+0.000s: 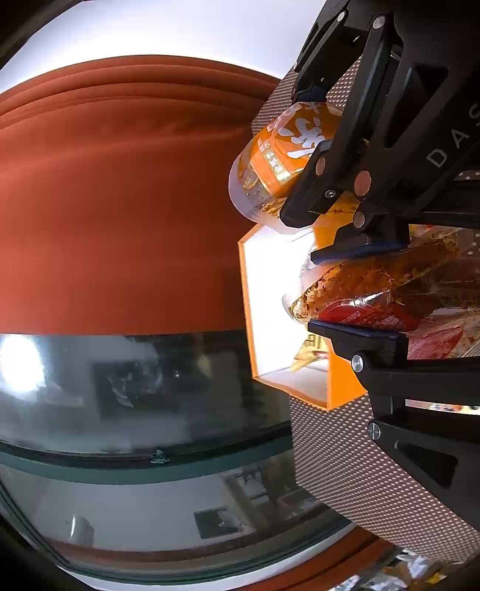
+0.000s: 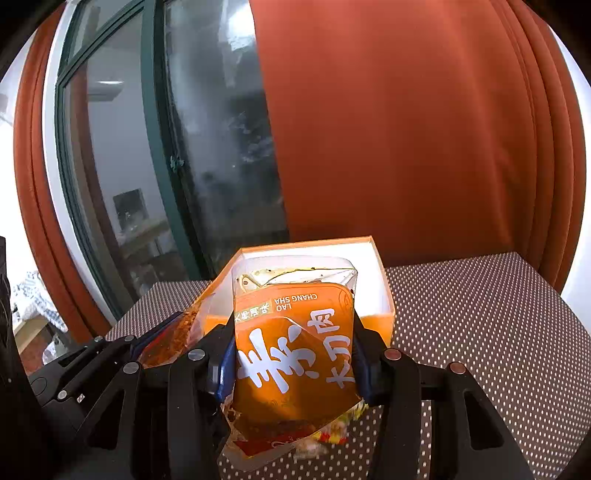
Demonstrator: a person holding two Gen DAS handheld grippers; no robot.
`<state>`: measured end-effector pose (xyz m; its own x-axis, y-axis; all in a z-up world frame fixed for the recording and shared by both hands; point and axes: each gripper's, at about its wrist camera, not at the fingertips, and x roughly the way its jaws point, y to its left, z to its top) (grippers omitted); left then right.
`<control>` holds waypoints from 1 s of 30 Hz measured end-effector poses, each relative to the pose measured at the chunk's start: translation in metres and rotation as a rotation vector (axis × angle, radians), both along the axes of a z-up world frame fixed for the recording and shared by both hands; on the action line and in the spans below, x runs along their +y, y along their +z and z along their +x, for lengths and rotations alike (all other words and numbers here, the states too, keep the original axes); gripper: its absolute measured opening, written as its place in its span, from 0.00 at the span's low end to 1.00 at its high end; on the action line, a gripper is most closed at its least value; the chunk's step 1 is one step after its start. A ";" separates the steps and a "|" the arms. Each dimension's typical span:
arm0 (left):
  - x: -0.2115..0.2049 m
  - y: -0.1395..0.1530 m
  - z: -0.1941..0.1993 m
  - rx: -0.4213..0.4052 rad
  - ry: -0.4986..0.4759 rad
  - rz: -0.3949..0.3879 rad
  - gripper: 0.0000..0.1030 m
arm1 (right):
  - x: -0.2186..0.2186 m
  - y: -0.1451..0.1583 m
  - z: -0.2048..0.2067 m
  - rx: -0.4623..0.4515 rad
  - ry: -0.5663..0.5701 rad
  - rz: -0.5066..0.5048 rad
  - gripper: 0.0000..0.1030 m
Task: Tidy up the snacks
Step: 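Lift both held meat packs and carry them over the orange box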
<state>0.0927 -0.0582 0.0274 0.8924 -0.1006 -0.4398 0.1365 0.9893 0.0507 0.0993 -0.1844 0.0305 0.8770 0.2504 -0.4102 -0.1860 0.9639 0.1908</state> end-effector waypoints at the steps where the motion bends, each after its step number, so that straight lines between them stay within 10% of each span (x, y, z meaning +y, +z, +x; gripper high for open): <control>1: 0.000 0.003 0.006 -0.004 0.000 0.001 0.28 | 0.000 0.002 0.006 -0.002 -0.001 0.000 0.52; 30: 0.020 0.010 0.189 0.039 0.025 0.018 0.28 | 0.005 0.003 0.162 0.007 -0.011 0.007 0.52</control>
